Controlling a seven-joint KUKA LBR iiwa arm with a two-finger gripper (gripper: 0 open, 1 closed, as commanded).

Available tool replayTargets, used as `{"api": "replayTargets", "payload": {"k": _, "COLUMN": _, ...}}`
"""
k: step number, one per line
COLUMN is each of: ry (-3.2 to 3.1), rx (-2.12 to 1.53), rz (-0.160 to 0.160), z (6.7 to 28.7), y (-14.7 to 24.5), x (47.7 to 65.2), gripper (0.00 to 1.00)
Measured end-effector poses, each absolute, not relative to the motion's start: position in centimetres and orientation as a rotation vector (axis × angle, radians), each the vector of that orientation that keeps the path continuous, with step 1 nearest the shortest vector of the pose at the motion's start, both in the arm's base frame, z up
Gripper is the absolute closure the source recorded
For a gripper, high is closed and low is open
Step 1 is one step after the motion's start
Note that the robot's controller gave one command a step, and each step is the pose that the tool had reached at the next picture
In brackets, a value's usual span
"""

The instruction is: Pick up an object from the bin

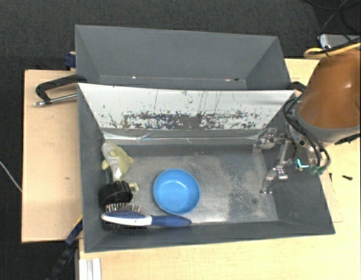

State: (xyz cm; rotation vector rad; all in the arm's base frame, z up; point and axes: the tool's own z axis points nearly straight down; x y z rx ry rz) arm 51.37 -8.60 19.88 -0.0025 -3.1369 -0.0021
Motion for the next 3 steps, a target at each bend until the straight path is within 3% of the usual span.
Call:
{"api": "replayTargets", "payload": {"k": 1, "ry": -3.135, "rx": 0.125, "rz": -0.008, "z": 15.0, "y": 0.9, "x": 50.1, "gripper": 0.0}}
{"api": "replayTargets", "payload": {"k": 2, "ry": -3.145, "rx": 0.272, "rz": 0.01, "z": 7.7, "y": 7.9, "x": 51.0, "gripper": 0.0}}
{"api": "replayTargets", "payload": {"k": 3, "ry": -3.147, "rx": 0.263, "rz": 0.005, "z": 8.0, "y": 7.8, "x": 51.0, "gripper": 1.0}}
